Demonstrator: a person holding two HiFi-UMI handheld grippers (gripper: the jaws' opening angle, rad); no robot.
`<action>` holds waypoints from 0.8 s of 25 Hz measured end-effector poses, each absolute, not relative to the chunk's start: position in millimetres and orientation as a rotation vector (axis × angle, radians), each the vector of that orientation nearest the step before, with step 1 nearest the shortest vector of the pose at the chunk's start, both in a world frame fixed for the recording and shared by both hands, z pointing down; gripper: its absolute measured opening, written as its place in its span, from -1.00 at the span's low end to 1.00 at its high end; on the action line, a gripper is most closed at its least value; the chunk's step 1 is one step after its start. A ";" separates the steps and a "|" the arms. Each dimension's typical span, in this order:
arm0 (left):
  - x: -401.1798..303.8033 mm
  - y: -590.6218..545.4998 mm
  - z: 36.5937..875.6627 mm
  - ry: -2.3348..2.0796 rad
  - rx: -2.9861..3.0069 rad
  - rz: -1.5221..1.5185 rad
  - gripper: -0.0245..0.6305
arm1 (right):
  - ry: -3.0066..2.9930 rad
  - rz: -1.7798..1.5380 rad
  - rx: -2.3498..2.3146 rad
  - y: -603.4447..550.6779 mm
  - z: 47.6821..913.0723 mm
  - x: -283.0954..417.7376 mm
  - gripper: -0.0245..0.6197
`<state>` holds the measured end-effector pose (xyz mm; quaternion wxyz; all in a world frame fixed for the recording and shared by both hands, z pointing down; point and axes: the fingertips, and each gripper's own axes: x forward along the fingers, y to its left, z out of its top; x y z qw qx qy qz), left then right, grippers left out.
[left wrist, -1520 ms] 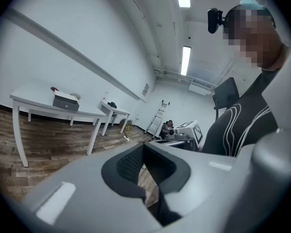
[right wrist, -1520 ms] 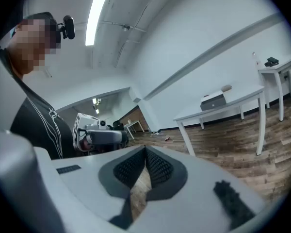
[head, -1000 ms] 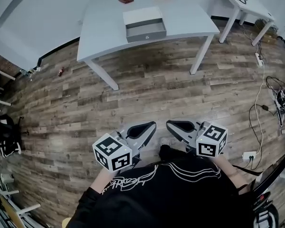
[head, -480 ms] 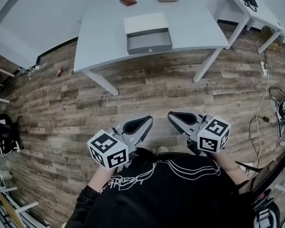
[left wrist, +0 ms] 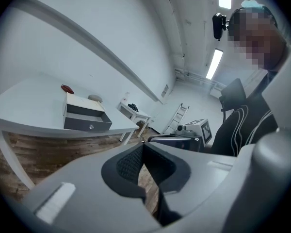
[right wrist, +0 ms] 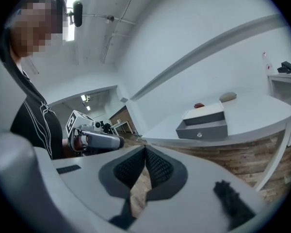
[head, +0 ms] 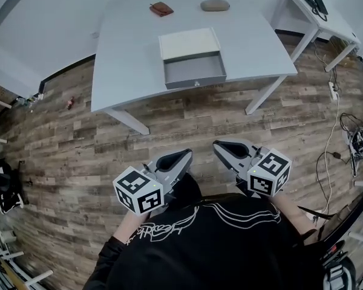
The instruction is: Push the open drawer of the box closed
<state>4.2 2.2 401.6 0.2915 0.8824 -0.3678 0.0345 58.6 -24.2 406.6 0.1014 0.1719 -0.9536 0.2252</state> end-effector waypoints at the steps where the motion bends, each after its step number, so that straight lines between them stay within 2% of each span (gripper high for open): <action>1: -1.0 -8.9 401.9 -0.971 2.357 0.099 -0.90 | -2.812 0.671 0.533 -35.6 406.9 55.2 -0.90; 12: -62.4 -122.1 416.5 -0.881 2.361 0.134 -0.90 | -2.788 0.718 0.752 -148.7 407.4 5.0 -0.90; 20: -74.3 -157.7 424.3 -0.817 2.358 0.149 -0.90 | -2.696 0.645 0.888 -190.9 444.4 3.9 -0.90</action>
